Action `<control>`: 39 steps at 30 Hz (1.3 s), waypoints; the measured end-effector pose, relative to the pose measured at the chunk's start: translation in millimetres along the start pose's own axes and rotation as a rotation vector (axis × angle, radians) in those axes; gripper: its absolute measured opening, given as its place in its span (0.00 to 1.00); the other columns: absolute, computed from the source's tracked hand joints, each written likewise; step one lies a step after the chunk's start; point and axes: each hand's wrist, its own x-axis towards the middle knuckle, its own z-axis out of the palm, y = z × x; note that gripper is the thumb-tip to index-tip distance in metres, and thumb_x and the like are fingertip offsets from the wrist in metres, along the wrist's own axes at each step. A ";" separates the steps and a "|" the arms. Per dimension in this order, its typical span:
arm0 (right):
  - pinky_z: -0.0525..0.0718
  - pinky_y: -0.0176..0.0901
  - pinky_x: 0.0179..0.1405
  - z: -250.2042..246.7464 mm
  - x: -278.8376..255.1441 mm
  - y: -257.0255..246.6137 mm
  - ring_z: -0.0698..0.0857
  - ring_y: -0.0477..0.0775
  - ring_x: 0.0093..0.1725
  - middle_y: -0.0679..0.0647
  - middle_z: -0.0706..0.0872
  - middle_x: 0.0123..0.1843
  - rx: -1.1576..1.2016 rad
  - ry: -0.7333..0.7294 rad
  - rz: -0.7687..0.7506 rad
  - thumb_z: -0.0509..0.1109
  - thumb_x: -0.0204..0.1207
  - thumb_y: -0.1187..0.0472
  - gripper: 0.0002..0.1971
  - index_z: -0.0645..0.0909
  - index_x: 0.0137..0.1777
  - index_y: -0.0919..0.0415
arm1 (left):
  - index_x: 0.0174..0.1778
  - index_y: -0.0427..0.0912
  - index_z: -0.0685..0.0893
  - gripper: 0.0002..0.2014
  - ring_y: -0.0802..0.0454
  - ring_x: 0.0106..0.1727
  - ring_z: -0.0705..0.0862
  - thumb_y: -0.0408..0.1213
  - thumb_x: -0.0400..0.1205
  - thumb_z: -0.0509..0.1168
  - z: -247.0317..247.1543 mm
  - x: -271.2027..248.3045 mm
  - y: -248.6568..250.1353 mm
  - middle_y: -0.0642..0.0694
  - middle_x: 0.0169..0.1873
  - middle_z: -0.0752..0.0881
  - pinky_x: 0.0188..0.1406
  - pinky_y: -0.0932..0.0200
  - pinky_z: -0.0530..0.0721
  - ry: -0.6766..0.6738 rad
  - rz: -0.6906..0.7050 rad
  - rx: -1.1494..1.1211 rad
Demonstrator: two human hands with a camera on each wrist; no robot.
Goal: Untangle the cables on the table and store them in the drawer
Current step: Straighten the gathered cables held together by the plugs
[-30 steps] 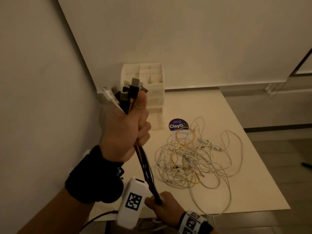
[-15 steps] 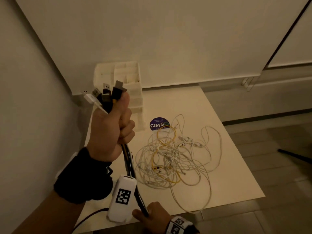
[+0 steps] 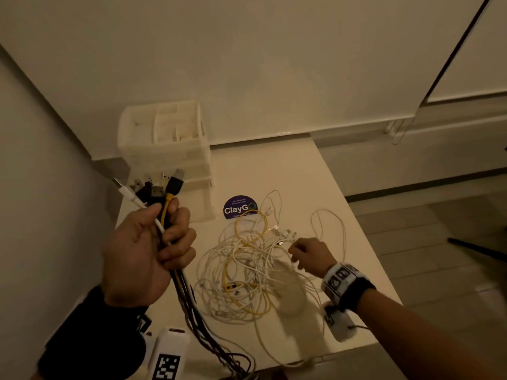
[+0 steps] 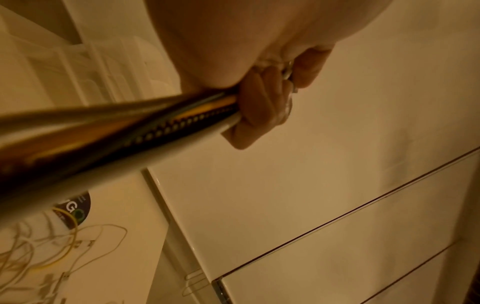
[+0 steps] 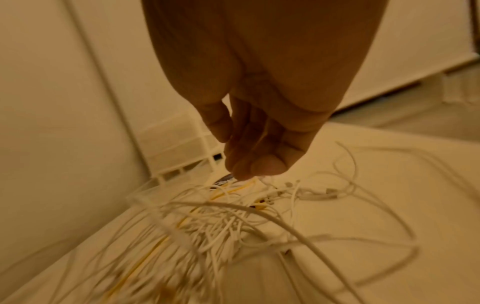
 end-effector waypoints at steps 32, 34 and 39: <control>0.75 0.40 0.30 -2.0 -67.3 -169.3 0.74 0.44 0.26 0.48 0.77 0.28 0.368 0.091 -0.748 0.59 0.86 0.57 0.10 0.77 0.43 0.56 | 0.33 0.43 0.65 0.22 0.57 0.17 0.56 0.53 0.75 0.68 -6.4 35.8 -4.7 0.47 0.25 0.60 0.15 0.63 0.53 0.373 0.252 0.589; 0.72 0.31 0.30 6.4 -90.6 -187.4 0.77 0.45 0.28 0.42 0.80 0.30 0.269 0.092 -0.800 0.61 0.85 0.56 0.09 0.80 0.43 0.50 | 0.35 0.41 0.67 0.22 0.56 0.17 0.58 0.54 0.75 0.69 -2.2 37.2 -3.5 0.47 0.24 0.61 0.15 0.62 0.55 0.335 0.275 0.641; 0.70 0.30 0.27 32.1 -109.7 -203.7 0.79 0.48 0.29 0.44 0.81 0.29 0.131 0.226 -0.833 0.62 0.84 0.55 0.10 0.82 0.44 0.52 | 0.34 0.40 0.69 0.20 0.59 0.22 0.66 0.51 0.77 0.69 4.1 34.2 -3.1 0.53 0.23 0.67 0.22 0.66 0.70 0.425 0.376 0.799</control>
